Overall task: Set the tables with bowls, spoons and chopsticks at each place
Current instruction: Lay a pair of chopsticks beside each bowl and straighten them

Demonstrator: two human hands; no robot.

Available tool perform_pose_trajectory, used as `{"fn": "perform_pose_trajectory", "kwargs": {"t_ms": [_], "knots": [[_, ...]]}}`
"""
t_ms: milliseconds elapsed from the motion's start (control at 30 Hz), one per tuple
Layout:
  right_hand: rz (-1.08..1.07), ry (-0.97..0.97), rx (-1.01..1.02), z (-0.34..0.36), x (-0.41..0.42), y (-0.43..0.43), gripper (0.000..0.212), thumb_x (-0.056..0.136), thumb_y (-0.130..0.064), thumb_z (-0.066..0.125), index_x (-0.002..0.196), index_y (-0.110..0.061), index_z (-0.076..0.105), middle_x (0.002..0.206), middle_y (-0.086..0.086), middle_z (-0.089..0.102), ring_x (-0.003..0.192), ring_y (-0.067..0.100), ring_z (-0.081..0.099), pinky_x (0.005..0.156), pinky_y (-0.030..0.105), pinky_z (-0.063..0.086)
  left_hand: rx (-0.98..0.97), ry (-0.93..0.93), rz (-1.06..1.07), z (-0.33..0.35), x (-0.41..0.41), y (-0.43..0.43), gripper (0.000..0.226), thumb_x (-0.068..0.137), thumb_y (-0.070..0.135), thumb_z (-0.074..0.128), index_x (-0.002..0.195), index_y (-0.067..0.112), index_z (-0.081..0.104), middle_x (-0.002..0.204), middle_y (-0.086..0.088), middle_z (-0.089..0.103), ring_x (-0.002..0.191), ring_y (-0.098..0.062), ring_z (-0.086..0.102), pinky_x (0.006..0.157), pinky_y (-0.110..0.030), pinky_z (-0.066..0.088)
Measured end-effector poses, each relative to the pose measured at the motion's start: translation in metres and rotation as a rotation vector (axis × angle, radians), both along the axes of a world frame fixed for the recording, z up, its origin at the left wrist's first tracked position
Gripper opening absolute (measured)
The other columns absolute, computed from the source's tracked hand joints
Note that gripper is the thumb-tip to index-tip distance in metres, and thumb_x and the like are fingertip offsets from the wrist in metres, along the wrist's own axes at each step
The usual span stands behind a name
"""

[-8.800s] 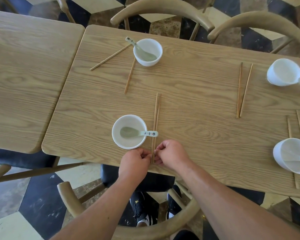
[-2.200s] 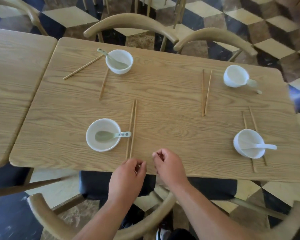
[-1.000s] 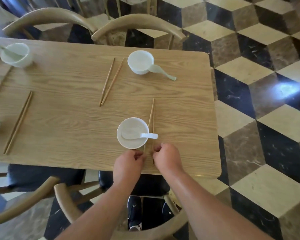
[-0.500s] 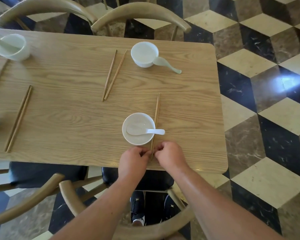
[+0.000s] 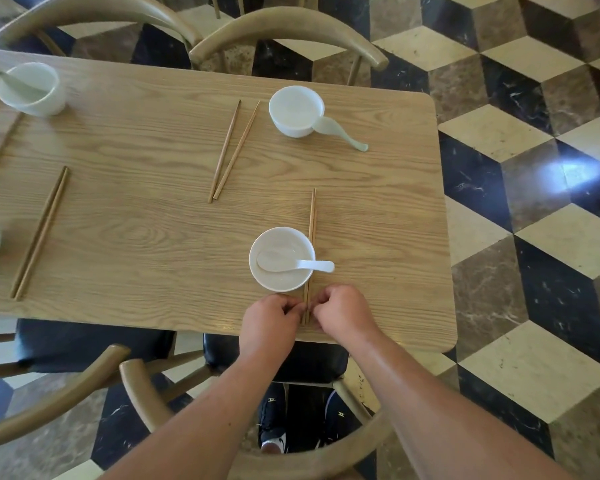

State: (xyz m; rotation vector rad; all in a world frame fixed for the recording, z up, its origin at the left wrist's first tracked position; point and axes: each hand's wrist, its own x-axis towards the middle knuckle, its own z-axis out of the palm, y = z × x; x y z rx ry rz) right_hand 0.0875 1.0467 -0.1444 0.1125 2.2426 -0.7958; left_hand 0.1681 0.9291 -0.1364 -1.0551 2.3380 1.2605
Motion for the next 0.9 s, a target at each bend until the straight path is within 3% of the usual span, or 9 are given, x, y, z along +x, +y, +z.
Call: {"fn": "perform_pose_trajectory", "kwargs": {"t_ms": [333, 633, 900], "knots": [[0.024, -0.045, 0.027, -0.0005, -0.0053, -0.0012, 0.010, 0.088, -0.018, 0.071, 0.078, -0.021, 0.072, 0.081, 0.007, 0.079, 0.081, 0.031, 0.078, 0.081, 0.048, 0.067, -0.017, 0.013, -0.013, -0.0009, -0.0003, -0.0002, 0.019, 0.099, 0.035, 0.070, 0.087, 0.029, 0.084, 0.075, 0.014, 0.073, 0.075, -0.004, 0.063, 0.060, -0.024, 0.041], [0.020, -0.055, 0.017, 0.0034, -0.0042, -0.0001, 0.018, 0.087, -0.011, 0.065, 0.076, -0.024, 0.072, 0.082, 0.008, 0.079, 0.084, 0.031, 0.078, 0.083, 0.051, 0.066, -0.004, 0.013, -0.010, 0.0036, 0.0000, -0.0007, 0.021, 0.098, 0.034, 0.070, 0.085, 0.024, 0.083, 0.078, 0.008, 0.074, 0.079, -0.008, 0.064, 0.072, -0.035, 0.056], [0.001, -0.070, -0.001, 0.0004, -0.0049, -0.0013, 0.012, 0.087, -0.013, 0.067, 0.081, -0.021, 0.073, 0.083, 0.010, 0.080, 0.085, 0.033, 0.078, 0.085, 0.051, 0.065, -0.001, 0.016, -0.015, 0.0025, -0.0006, -0.0020, 0.020, 0.098, 0.034, 0.070, 0.086, 0.026, 0.083, 0.082, 0.010, 0.075, 0.083, -0.008, 0.065, 0.074, -0.034, 0.056]]}}
